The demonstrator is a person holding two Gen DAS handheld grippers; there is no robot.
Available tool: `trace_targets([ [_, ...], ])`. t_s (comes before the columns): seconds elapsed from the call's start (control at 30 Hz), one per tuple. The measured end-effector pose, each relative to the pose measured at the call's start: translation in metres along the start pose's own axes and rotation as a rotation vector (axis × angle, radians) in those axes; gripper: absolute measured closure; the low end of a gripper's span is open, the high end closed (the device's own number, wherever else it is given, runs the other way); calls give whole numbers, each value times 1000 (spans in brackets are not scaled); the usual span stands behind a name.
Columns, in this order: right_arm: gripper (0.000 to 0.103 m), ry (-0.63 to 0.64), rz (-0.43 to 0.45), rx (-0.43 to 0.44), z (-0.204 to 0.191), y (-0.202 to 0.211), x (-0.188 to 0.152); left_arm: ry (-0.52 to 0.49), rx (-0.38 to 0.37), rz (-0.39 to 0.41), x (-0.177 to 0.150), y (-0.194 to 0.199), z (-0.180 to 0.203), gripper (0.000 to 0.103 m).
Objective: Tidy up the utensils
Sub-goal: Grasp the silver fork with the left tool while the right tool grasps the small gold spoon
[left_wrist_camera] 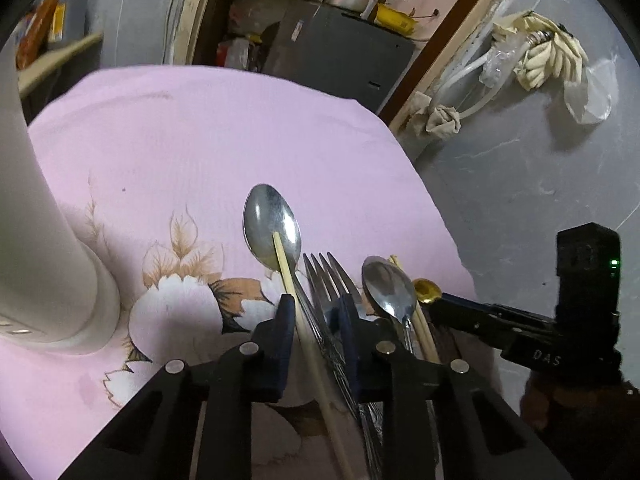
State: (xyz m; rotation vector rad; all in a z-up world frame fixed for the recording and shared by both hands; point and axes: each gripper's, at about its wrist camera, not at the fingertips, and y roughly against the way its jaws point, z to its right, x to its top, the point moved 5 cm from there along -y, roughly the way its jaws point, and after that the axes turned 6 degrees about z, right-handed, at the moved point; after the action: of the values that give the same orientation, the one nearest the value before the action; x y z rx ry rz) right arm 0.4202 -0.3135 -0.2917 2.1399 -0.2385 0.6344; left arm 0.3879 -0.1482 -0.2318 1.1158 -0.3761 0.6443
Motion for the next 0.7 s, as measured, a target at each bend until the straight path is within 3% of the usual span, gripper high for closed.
trace_targets([
  [0.13, 87, -1, -12, 11, 2, -2, 2, 59, -48, -32, -1, -5, -2, 81],
  [0.4, 97, 17, -23, 6, 1, -2, 2, 52, -53, -70, -2, -8, 7, 79],
  [0.7, 98, 25, -29, 22, 3, 0, 3, 14, -39, -92, -5, 1, 10, 80],
])
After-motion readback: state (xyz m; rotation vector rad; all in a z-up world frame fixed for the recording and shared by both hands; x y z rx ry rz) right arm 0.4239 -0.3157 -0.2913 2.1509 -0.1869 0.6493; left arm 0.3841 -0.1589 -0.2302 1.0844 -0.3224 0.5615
